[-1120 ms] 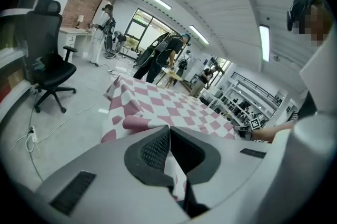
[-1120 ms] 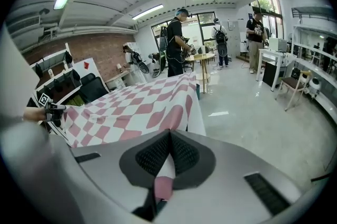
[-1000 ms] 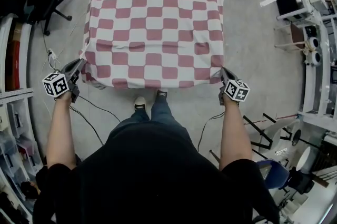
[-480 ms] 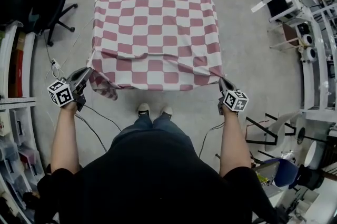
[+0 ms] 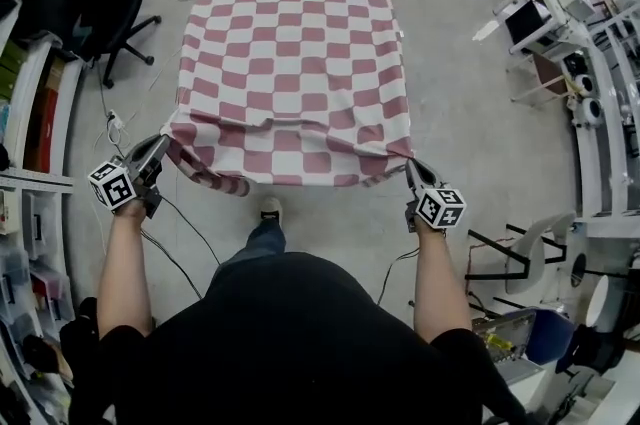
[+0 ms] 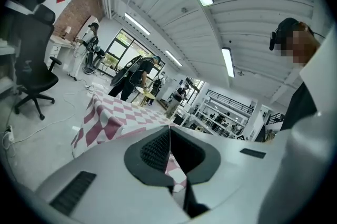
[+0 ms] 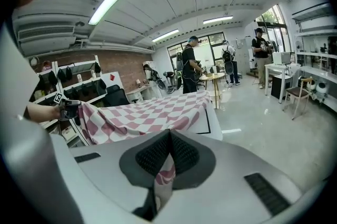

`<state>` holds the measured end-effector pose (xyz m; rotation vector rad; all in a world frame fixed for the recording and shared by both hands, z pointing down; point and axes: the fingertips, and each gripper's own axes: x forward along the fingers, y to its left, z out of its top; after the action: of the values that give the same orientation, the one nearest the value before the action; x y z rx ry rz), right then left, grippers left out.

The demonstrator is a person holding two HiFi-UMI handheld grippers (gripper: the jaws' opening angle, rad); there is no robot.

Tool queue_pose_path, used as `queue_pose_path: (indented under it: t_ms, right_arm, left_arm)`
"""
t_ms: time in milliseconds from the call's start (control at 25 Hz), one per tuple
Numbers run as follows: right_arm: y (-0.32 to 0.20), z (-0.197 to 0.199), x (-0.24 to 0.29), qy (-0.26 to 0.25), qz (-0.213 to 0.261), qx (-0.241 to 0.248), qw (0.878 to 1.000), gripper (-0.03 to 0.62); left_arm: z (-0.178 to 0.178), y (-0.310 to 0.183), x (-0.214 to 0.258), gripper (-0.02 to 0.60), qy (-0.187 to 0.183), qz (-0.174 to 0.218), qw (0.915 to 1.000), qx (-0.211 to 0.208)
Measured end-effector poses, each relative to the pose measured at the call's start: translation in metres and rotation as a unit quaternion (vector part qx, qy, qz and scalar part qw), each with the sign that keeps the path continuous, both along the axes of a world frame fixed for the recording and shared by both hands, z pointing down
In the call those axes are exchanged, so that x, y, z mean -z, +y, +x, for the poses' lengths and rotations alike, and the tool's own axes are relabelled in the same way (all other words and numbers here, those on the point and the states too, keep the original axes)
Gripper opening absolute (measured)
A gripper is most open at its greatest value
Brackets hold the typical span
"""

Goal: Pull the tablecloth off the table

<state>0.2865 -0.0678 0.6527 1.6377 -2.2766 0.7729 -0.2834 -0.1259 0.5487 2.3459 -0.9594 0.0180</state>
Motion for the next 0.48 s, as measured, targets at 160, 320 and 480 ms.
queue_pose_path:
  t_ms: [160, 320, 480]
  right_arm:
    - [0.030, -0.002, 0.022, 0.007, 0.022, 0.017, 1.000, 0.029]
    - [0.101, -0.009, 0.039, 0.020, 0.040, 0.032, 0.998, 0.029]
    - [0.168, -0.024, 0.058, 0.021, 0.066, 0.050, 0.996, 0.029]
  left_arm:
    - [0.018, 0.041, 0.006, 0.021, -0.011, 0.012, 0.9999, 0.000]
    - [0.039, 0.128, 0.012, 0.021, -0.008, 0.030, 0.9995, -0.008]
    - [0.049, 0.201, 0.031, 0.021, -0.001, 0.054, 0.9984, -0.015]
